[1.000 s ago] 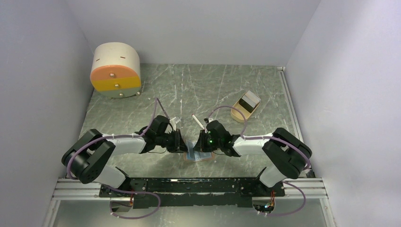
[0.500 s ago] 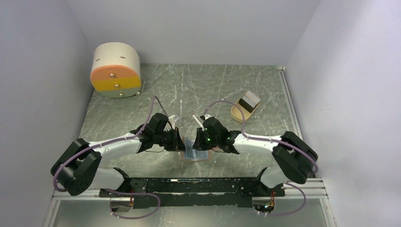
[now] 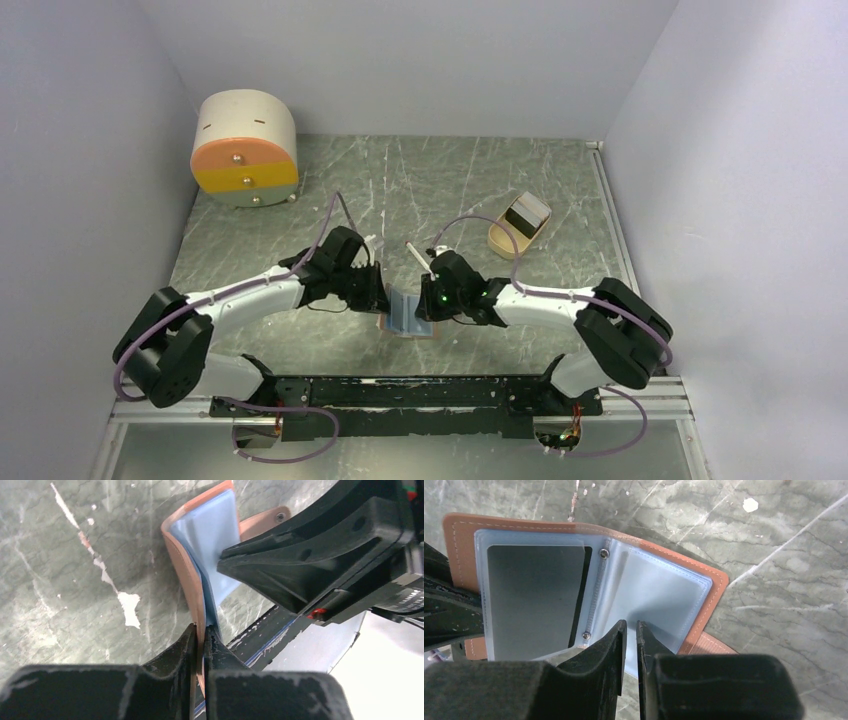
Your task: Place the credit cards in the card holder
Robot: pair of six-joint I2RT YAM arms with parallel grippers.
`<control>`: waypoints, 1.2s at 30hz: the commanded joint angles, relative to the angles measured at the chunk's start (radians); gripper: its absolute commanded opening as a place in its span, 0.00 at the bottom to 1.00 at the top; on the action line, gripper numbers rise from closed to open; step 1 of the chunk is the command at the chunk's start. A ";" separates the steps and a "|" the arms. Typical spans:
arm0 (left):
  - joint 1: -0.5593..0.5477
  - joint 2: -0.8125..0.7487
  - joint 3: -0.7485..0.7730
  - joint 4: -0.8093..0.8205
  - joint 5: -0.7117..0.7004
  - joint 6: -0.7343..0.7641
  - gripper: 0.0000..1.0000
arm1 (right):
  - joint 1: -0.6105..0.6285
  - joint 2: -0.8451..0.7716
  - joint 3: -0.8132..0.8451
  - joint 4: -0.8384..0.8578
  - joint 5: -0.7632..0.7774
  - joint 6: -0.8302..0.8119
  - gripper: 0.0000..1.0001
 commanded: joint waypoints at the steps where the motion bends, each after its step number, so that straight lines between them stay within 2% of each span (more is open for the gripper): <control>1: -0.004 0.028 0.049 0.046 0.078 0.005 0.11 | 0.002 0.046 -0.039 0.082 0.012 0.021 0.18; 7: -0.006 0.109 0.013 0.195 0.187 -0.046 0.10 | 0.003 0.094 -0.062 0.134 0.002 0.035 0.18; 10: -0.005 0.123 -0.008 0.244 0.193 -0.059 0.10 | 0.002 0.092 -0.071 0.140 0.007 0.039 0.18; 13: -0.004 0.140 -0.002 0.226 0.170 -0.043 0.10 | 0.002 0.057 -0.066 0.110 0.033 0.040 0.19; 19: -0.005 0.157 0.009 0.170 0.122 -0.014 0.10 | -0.016 -0.020 -0.016 -0.045 0.142 0.009 0.30; 23: -0.005 0.139 -0.018 0.195 0.140 -0.010 0.12 | -0.059 -0.118 0.009 -0.135 0.195 -0.019 0.34; 28: -0.005 0.133 -0.016 0.177 0.135 0.001 0.12 | -0.116 -0.223 0.075 -0.241 0.261 -0.126 0.47; 36: -0.003 0.138 -0.043 0.231 0.194 0.003 0.14 | -0.280 -0.188 0.257 -0.349 0.453 -0.331 0.57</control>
